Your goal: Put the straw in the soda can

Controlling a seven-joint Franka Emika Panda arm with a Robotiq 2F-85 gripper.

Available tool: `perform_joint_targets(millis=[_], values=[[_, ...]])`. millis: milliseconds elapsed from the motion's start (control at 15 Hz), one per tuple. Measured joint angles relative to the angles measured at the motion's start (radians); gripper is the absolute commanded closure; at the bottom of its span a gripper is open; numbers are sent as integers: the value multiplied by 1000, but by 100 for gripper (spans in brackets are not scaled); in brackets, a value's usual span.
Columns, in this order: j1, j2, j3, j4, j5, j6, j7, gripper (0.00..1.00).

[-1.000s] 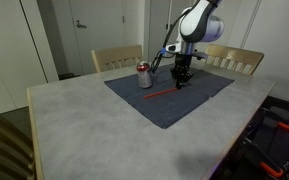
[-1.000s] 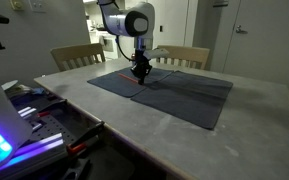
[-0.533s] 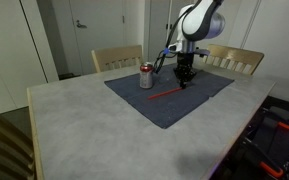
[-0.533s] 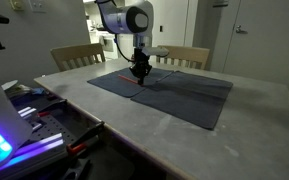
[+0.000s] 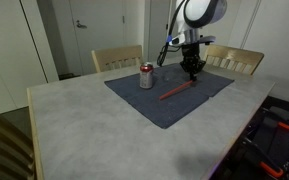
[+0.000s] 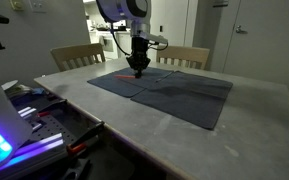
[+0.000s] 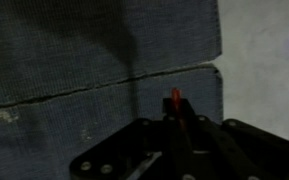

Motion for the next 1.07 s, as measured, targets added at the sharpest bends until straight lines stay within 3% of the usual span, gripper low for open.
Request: perform_joint_targets(millis=[200,333,400,467,600,667,1067], values=[[10,-20,0,38,0,-188,1,98],[18,-27,-1,60,-8,-247,19,98],[24,-35,-1,65,-23,-252,37,98],[32,-43,-1,70,-41,-252,55,91],[44,-61,-1,73,-48,-254,81,91],[47,-67,-1,73,-48,-255,84,98],[54,-64,-1,76,-77,-254,93,98]])
